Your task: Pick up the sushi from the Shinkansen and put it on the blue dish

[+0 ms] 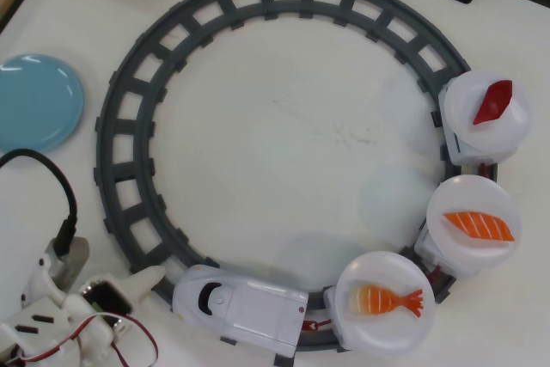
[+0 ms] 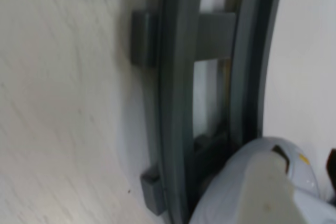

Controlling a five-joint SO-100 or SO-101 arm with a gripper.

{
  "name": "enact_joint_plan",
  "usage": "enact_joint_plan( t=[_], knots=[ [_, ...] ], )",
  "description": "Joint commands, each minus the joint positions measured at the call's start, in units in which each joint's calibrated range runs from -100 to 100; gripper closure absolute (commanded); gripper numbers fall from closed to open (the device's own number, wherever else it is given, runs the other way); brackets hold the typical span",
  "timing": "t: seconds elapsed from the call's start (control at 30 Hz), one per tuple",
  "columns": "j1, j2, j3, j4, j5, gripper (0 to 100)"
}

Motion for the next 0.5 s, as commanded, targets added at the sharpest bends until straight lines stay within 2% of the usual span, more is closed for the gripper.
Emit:
enact_joint_plan(
  t=[0.0,0.37,0.47],
  knots=[
    [0.5,-0.3,-2.5,0.1,0.2,90],
    [0.6,-0.3,-6.1,0.1,0.3,90],
    [0.7,-0.3,-10.4,0.3,2.8,90]
  ],
)
